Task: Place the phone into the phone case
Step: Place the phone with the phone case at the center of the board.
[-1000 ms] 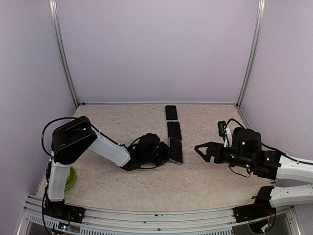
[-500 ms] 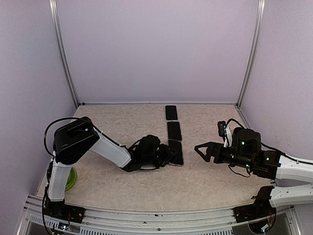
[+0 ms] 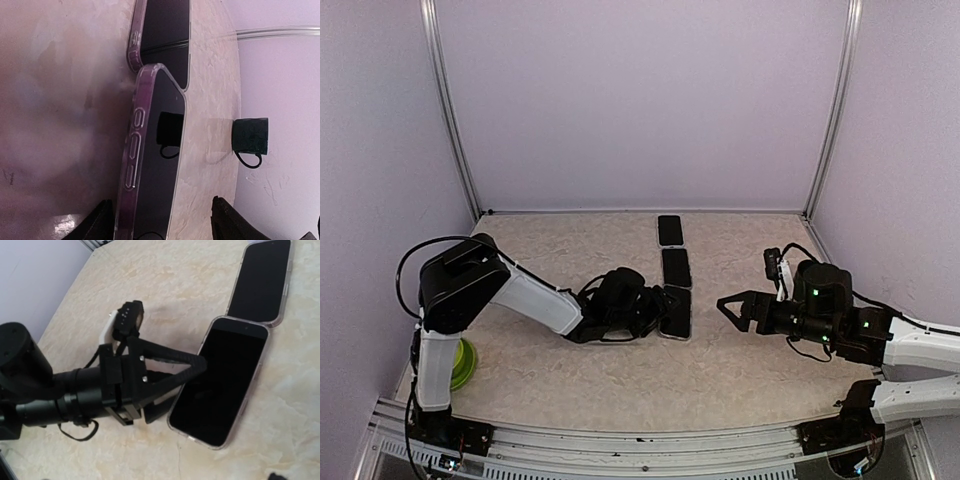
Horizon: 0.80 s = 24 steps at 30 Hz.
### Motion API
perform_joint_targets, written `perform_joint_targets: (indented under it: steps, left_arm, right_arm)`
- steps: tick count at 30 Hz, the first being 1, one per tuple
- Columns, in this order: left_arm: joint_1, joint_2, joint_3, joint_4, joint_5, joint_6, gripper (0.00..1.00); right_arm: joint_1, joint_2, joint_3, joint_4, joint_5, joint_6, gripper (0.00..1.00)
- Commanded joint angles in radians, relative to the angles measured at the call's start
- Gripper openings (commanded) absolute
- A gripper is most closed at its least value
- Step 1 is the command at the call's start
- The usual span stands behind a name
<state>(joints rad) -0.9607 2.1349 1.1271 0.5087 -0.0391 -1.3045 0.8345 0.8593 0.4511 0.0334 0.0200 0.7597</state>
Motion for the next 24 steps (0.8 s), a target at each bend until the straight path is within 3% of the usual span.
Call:
perform_joint_targets:
  steps: [1,18,24]
  left_arm:
    - [0.008,-0.055,-0.008,-0.082,-0.033,0.039,0.67]
    - [-0.011,-0.104,-0.012,-0.141,-0.032,0.068,0.69]
    - [0.004,-0.222,-0.041,-0.252,-0.142,0.209,0.87]
  right_arm:
    - [-0.011,-0.003,-0.008,-0.009,0.011,-0.01,0.92]
    - [-0.012,0.005,0.001,-0.017,0.022,-0.014,0.93]
    - [-0.012,0.005,0.033,-0.118,0.089,-0.053,1.0]
